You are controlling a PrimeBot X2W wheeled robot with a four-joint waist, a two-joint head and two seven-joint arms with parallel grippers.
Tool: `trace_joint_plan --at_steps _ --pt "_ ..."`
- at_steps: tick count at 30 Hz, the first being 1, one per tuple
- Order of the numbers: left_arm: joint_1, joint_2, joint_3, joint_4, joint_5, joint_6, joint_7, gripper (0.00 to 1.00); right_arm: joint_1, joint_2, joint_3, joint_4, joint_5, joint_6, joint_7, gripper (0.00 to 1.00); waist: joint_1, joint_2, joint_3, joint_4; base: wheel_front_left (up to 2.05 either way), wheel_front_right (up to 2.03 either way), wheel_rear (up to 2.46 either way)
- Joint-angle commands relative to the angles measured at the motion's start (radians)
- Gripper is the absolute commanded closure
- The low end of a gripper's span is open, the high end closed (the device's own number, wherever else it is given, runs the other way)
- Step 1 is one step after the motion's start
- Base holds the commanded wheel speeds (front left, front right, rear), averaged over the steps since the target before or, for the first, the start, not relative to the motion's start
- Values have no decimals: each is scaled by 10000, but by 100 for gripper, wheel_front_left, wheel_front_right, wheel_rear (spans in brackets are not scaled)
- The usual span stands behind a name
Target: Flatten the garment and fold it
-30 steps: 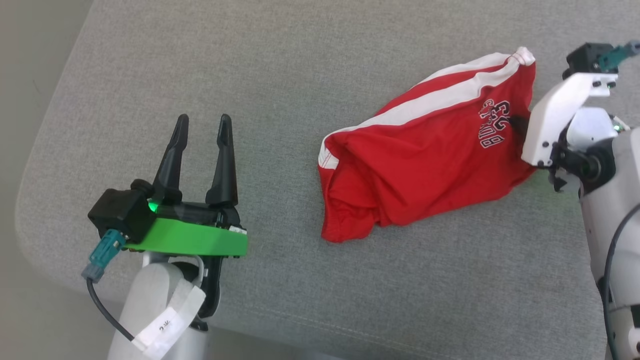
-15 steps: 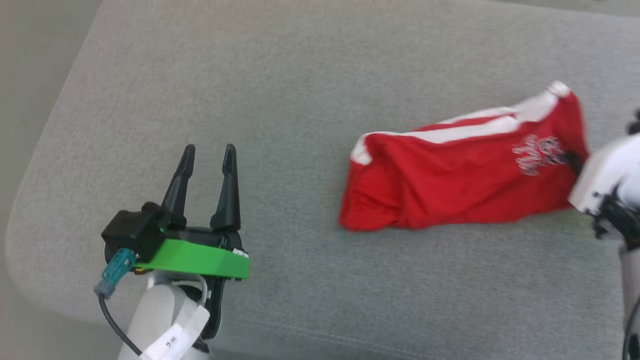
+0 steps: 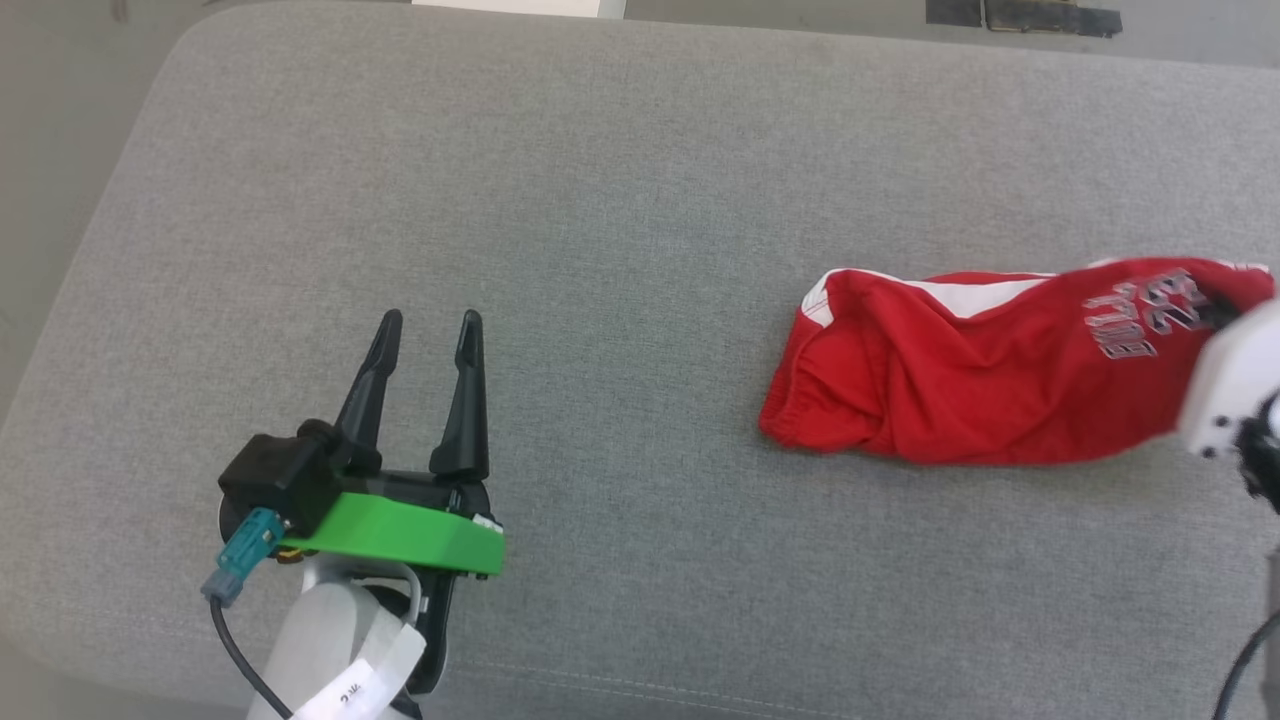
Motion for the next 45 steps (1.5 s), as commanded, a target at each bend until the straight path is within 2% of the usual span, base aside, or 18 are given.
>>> trace_joint_plan --at_steps 1,5,10,16,26,27,28,33,37,45 --pt "134 -26 -19 45 115 -56 -38 0 81 73 429 -378 -56 -11 94 100 0 -1 -42 20 0 0 0" --pt "139 -26 -62 115 99 -71 -38 0 78 -41 2020 -1434 -165 -11 477 100 0 -1 -81 101 0 0 0" --pt "95 -26 -100 139 11 -81 -38 0 -133 -278 4226 -1915 -14 -11 1164 100 0 -1 -55 282 0 0 0" --pt "-42 -26 -183 119 -102 -89 -38 0 -695 -599 6090 -1109 449 -11 1624 100 0 -1 154 576 0 0 0" --pt "-144 -26 -203 110 -200 -92 -38 0 -1275 -743 7424 433 1420 -11 1610 100 0 -1 365 812 0 0 0" --pt "-141 -26 -191 114 -199 -92 -38 0 -1312 -754 7517 487 1536 -11 1593 82 0 -1 362 805 0 0 0" --pt "-133 -26 -175 122 -196 -91 -38 0 -1362 -774 7648 509 1687 -11 1543 2 0 -1 350 790 0 0 0" --pt "-80 -26 -133 175 -169 -73 -38 0 -1666 -855 8009 242 2153 -11 883 0 0 -1 205 664 0 0 0" --pt "9 -26 -116 202 -120 -65 -38 0 -1772 -882 7916 -225 2260 -11 -318 0 0 -1 -23 513 0 0 0" --pt "252 -26 -12 236 -10 -37 -38 0 -479 -54 5726 -1081 1744 -11 -3575 0 0 -1 -581 92 0 0 0"
